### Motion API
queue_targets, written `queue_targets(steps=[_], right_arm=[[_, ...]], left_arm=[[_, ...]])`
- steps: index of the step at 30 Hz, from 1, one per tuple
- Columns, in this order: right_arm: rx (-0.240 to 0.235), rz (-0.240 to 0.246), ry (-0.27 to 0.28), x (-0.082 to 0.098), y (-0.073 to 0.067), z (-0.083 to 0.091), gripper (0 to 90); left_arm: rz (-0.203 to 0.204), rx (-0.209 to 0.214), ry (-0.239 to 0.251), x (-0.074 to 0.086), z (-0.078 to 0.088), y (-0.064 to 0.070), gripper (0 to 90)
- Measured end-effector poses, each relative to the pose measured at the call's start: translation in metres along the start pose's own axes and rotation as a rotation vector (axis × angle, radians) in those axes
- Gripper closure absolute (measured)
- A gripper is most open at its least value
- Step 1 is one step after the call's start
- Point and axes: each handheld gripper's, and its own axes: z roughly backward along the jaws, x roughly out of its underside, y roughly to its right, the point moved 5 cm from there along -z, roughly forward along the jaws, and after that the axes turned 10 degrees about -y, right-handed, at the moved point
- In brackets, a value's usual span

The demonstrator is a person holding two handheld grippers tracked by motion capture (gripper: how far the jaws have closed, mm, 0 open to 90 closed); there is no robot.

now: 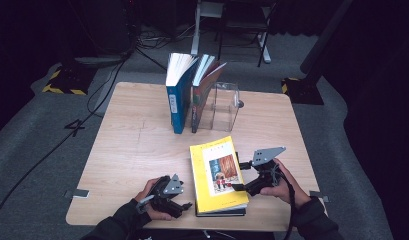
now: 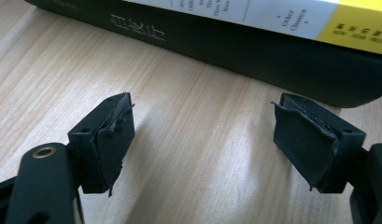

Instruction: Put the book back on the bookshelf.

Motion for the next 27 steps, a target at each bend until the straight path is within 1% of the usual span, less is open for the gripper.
queue_targets(steps=[1, 3, 5, 6, 7, 8, 9, 10, 11, 12, 13, 14, 16, 18, 19, 21, 22, 24, 25, 27], right_arm=[[0.01, -0.002, -0.013, 0.001, 0.002, -0.001, 21.9], [0.015, -0.014, -0.024, 0.004, 0.004, -0.004, 22.1], [0.03, -0.013, -0.05, 0.007, 0.006, -0.007, 22.4], [0.048, -0.01, -0.076, 0.009, 0.006, -0.009, 22.8], [0.061, 0.001, -0.094, 0.011, 0.006, -0.011, 22.8], [0.062, 0.005, -0.126, 0.014, 0.006, -0.013, 22.3], [0.059, -0.009, -0.132, 0.016, 0.008, -0.014, 21.7], [0.045, -0.032, -0.133, 0.017, 0.009, -0.015, 21.7], [0.036, -0.05, -0.133, 0.018, 0.01, -0.015, 21.2], [0.036, -0.05, -0.133, 0.018, 0.01, -0.015, 21.2], [0.029, -0.058, -0.134, 0.019, 0.011, -0.015, 20.8], [0.014, -0.069, -0.138, 0.02, 0.012, -0.015, 20.4], [-0.009, -0.08, -0.144, 0.021, 0.013, -0.017, 17.1], [-0.038, -0.097, -0.152, 0.021, 0.016, -0.02, 15.0], [-0.046, -0.091, -0.151, 0.02, 0.016, -0.021, 15.3], [-0.051, -0.074, -0.151, 0.019, 0.016, -0.022, 15.7], [-0.054, -0.07, -0.152, 0.018, 0.015, -0.022, 16.2], [-0.066, -0.064, -0.159, 0.017, 0.014, -0.024, 15.1], [-0.07, -0.061, -0.165, 0.016, 0.014, -0.024, 15.0], [-0.068, -0.055, -0.174, 0.015, 0.015, -0.024, 14.5]], left_arm=[[0.013, -0.005, 0.005, -0.001, 0.0, -0.003, 23.5], [0.035, -0.021, 0.005, -0.003, -0.002, -0.011, 23.9], [0.05, -0.034, 0.003, -0.006, -0.003, -0.019, 23.9], [0.056, -0.039, 0.002, -0.007, -0.004, -0.022, 23.6], [0.065, -0.045, 0.003, -0.011, -0.006, -0.029, 23.1], [0.065, -0.045, 0.003, -0.011, -0.006, -0.029, 22.7], [0.072, -0.053, 0.001, -0.013, -0.008, -0.033, 21.9], [0.081, -0.056, 0.001, -0.015, -0.009, -0.037, 20.6], [0.1, -0.065, -0.002, -0.019, -0.012, -0.045, 19.8], [0.1, -0.065, -0.002, -0.019, -0.012, -0.045, 19.5], [0.108, -0.071, -0.001, -0.021, -0.013, -0.05, 19.5], [0.112, -0.074, -0.003, -0.022, -0.014, -0.053, 19.3], [0.127, -0.092, -0.001, -0.024, -0.015, -0.059, 19.2], [0.143, -0.085, -0.007, -0.026, -0.016, -0.063, 19.2], [0.15, -0.089, -0.001, -0.027, -0.016, -0.066, 19.7], [0.176, -0.079, 0.015, -0.029, -0.016, -0.071, 20.2], [0.187, -0.078, 0.039, -0.031, -0.015, -0.073, 20.3], [0.195, -0.085, 0.069, -0.033, -0.013, -0.078, 22.6], [0.199, -0.056, 0.071, -0.035, -0.014, -0.079, 22.7], [0.216, -0.053, 0.065, -0.036, -0.015, -0.083, 21.9]])
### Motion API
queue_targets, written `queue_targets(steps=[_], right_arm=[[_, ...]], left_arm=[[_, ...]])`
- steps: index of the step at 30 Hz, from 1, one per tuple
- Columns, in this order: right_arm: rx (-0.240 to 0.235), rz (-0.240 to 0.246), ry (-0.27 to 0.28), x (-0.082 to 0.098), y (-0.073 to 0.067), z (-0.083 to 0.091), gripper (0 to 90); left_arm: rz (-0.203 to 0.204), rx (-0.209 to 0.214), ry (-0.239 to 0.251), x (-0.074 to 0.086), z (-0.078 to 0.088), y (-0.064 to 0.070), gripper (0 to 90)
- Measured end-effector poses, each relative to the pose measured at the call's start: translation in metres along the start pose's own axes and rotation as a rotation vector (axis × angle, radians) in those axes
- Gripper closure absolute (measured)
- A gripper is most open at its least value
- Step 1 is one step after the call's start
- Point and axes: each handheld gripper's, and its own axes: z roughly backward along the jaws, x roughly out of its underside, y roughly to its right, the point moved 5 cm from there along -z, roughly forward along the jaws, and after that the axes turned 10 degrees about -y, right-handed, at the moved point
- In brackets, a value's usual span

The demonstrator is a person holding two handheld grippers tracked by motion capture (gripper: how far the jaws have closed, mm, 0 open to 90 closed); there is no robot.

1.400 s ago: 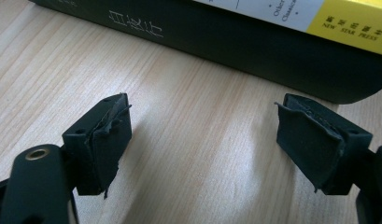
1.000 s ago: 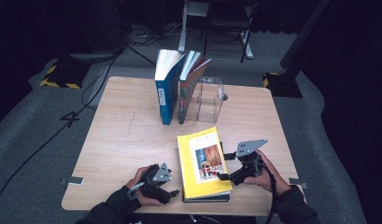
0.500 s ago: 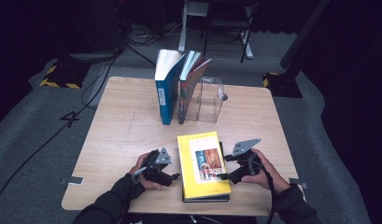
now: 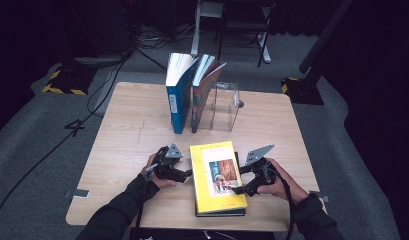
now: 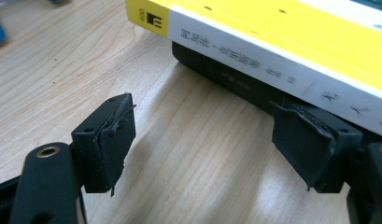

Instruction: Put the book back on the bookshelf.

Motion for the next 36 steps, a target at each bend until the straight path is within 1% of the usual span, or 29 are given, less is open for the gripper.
queue_targets(steps=[3, 5, 6, 7, 8, 11, 12, 13, 14, 16, 17, 18, 19, 21, 23, 24, 25, 26, 28, 29, 30, 31, 33, 35, 36], right_arm=[[0.001, 0.006, -0.003, 0.0, 0.0, 0.0, 14.4], [0.009, 0.016, -0.003, 0.0, 0.0, 0.0, 14.5], [0.017, 0.026, 0.0, -0.001, -0.001, 0.001, 14.7], [0.022, 0.034, 0.005, -0.001, -0.001, 0.002, 15.1], [0.032, 0.037, 0.015, -0.002, -0.001, 0.003, 15.3], [0.052, 0.06, 0.037, -0.004, 0.001, 0.006, 15.4], [0.052, 0.06, 0.037, -0.004, 0.001, 0.006, 15.4], [0.049, 0.062, 0.072, -0.007, 0.003, 0.009, 18.7], [0.049, 0.062, 0.072, -0.007, 0.003, 0.009, 18.7], [0.044, 0.055, 0.109, -0.012, 0.007, 0.011, 20.9], [0.044, 0.054, 0.114, -0.014, 0.008, 0.011, 21.7], [0.043, 0.055, 0.113, -0.015, 0.01, 0.011, 21.7], [0.047, 0.054, 0.107, -0.017, 0.013, 0.009, 21.8], [0.031, 0.05, 0.113, -0.021, 0.018, 0.006, 22.3], [0.008, 0.016, 0.131, -0.025, 0.024, 0.001, 26.3], [0.001, 0.003, 0.153, -0.028, 0.027, 0.0, 30.2], [0.0, -0.009, 0.167, -0.03, 0.03, -0.001, 34.3], [-0.006, -0.018, 0.178, -0.032, 0.032, -0.001, 38.9], [-0.035, -0.032, 0.202, -0.035, 0.034, -0.003, 49.3], [-0.044, -0.028, 0.213, -0.036, 0.033, -0.003, 53.5], [-0.044, -0.015, 0.236, -0.037, 0.032, -0.002, 57.2], [-0.032, -0.007, 0.247, -0.038, 0.031, 0.0, 59.9], [-0.016, 0.006, 0.274, -0.038, 0.029, 0.003, 65.5], [-0.014, 0.014, 0.294, -0.037, 0.027, 0.006, 67.2], [-0.011, 0.018, 0.309, -0.037, 0.026, 0.008, 67.9]], left_arm=[[-0.013, -0.017, -0.009, -0.004, -0.003, -0.003, 22.0], [-0.011, -0.018, -0.021, -0.007, -0.004, -0.004, 22.2], [-0.014, -0.022, -0.017, -0.008, -0.003, -0.005, 22.2], [-0.004, -0.022, -0.015, -0.01, -0.003, -0.007, 22.4], [0.001, -0.017, -0.01, -0.012, -0.003, -0.008, 24.3], [0.003, -0.047, 0.001, -0.016, -0.005, -0.012, 30.4], [0.003, -0.047, 0.001, -0.016, -0.005, -0.012, 31.9], [0.01, -0.037, -0.006, -0.017, -0.006, -0.014, 32.0], [0.012, -0.029, -0.008, -0.018, -0.006, -0.016, 32.0], [0.015, -0.033, -0.004, -0.019, -0.008, -0.018, 32.6], [0.01, -0.03, -0.007, -0.019, -0.008, -0.019, 32.7], [0.02, -0.022, -0.005, -0.019, -0.008, -0.019, 32.7], [0.021, -0.014, -0.007, -0.019, -0.008, -0.019, 33.5], [0.019, -0.015, -0.007, -0.019, -0.008, -0.019, 34.9], [0.015, -0.02, -0.004, -0.019, -0.008, -0.02, 34.9], [0.014, -0.022, -0.005, -0.019, -0.008, -0.02, 34.9], [0.016, -0.027, -0.004, -0.02, -0.009, -0.02, 34.8], [0.008, -0.035, -0.006, -0.021, -0.009, -0.022, 34.8], [0.009, -0.039, -0.007, -0.022, -0.009, -0.022, 34.8], [0.004, -0.044, -0.004, -0.022, -0.01, -0.023, 34.8], [-0.006, -0.046, -0.003, -0.023, -0.01, -0.024, 34.9], [-0.01, -0.049, -0.004, -0.023, -0.01, -0.025, 34.9], [-0.005, -0.047, 0.013, -0.025, -0.009, -0.025, 36.6], [-0.022, -0.07, 0.019, -0.03, -0.007, -0.025, 37.5], [-0.017, -0.064, 0.015, -0.032, -0.007, -0.025, 37.8]])
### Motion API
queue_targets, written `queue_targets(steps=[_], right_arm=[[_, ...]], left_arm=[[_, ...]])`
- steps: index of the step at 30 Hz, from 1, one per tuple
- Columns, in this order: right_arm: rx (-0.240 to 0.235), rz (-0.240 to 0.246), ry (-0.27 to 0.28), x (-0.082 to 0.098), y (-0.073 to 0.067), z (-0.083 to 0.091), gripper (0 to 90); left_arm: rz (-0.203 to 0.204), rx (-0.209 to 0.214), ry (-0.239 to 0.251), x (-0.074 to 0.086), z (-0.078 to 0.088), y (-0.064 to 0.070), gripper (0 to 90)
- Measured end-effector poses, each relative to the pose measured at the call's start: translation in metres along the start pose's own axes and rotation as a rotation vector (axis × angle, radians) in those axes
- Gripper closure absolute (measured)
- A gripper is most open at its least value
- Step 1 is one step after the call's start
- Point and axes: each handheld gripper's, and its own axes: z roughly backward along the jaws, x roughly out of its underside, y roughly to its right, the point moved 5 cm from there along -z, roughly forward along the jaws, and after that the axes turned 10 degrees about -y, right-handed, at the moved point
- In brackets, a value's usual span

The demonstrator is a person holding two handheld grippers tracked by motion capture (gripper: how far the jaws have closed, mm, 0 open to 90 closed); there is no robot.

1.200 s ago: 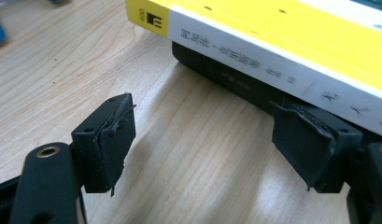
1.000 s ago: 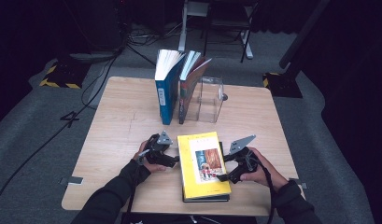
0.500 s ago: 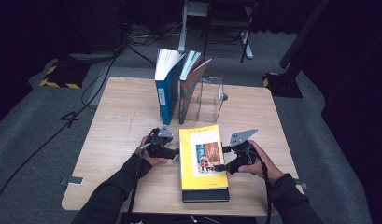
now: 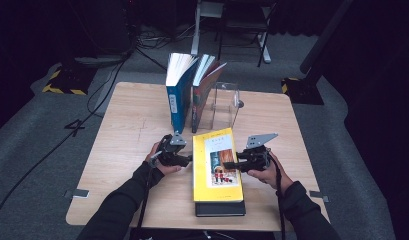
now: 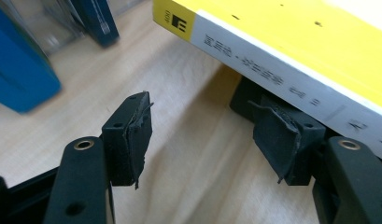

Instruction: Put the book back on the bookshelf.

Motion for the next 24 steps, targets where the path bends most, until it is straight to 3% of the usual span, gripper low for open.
queue_targets(steps=[4, 8, 13, 19, 20, 22, 24], right_arm=[[0.004, 0.002, 0.061, 0.0, -0.006, 0.009, 70.3], [0.032, 0.031, 0.099, -0.001, -0.012, 0.018, 70.9], [0.072, 0.075, 0.131, -0.002, -0.019, 0.029, 71.3], [0.131, 0.125, 0.177, -0.005, -0.027, 0.044, 73.3], [0.157, 0.159, 0.191, -0.007, -0.031, 0.049, 73.9], [0.146, 0.174, 0.204, -0.007, -0.034, 0.051, 74.4], [0.163, 0.185, 0.204, -0.007, -0.037, 0.053, 74.8]], left_arm=[[0.014, 0.025, 0.019, -0.013, 0.005, -0.002, 37.8], [0.0, 0.034, 0.042, -0.023, 0.01, -0.001, 38.6], [0.008, 0.078, 0.088, -0.037, 0.022, 0.002, 40.8], [-0.024, 0.071, 0.107, -0.056, 0.041, 0.006, 40.9], [-0.033, 0.064, 0.123, -0.064, 0.049, 0.007, 44.3], [-0.028, 0.08, 0.137, -0.07, 0.056, 0.007, 44.9], [-0.043, 0.065, 0.137, -0.073, 0.059, 0.008, 48.2]])
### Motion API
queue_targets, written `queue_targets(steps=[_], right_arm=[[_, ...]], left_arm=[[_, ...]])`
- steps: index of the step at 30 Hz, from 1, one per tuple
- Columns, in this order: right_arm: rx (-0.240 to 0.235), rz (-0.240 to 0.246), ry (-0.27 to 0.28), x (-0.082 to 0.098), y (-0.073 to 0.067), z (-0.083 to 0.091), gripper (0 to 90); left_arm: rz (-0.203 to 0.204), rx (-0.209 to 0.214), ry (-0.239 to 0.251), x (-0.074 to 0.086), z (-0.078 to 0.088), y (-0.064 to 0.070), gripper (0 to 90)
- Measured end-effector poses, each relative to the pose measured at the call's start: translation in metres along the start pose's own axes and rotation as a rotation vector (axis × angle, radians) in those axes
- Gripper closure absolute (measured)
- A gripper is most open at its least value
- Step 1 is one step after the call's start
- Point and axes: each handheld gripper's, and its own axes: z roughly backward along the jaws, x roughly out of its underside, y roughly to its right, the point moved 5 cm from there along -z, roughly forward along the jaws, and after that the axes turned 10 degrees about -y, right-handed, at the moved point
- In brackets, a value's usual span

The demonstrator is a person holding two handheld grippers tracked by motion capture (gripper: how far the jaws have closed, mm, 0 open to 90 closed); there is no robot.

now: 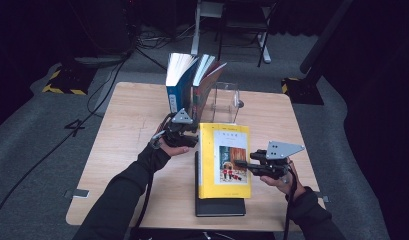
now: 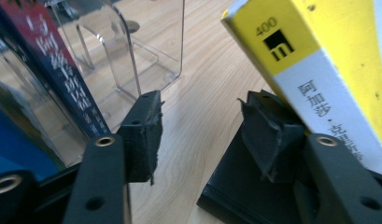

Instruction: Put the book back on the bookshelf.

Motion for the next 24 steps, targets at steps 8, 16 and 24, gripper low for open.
queue_targets(steps=[8, 16, 24], right_arm=[[0.0, 0.021, -0.003, -0.003, -0.004, 0.003, 72.6], [0.004, 0.074, -0.016, -0.008, -0.011, 0.003, 71.0], [0.071, 0.092, 0.0, -0.013, -0.014, 0.003, 76.9]], left_arm=[[0.002, 0.027, 0.025, -0.008, 0.009, 0.003, 61.1], [-0.093, 0.067, 0.045, -0.021, 0.02, 0.019, 71.7], [-0.143, 0.049, 0.07, -0.032, 0.03, 0.03, 81.7]])
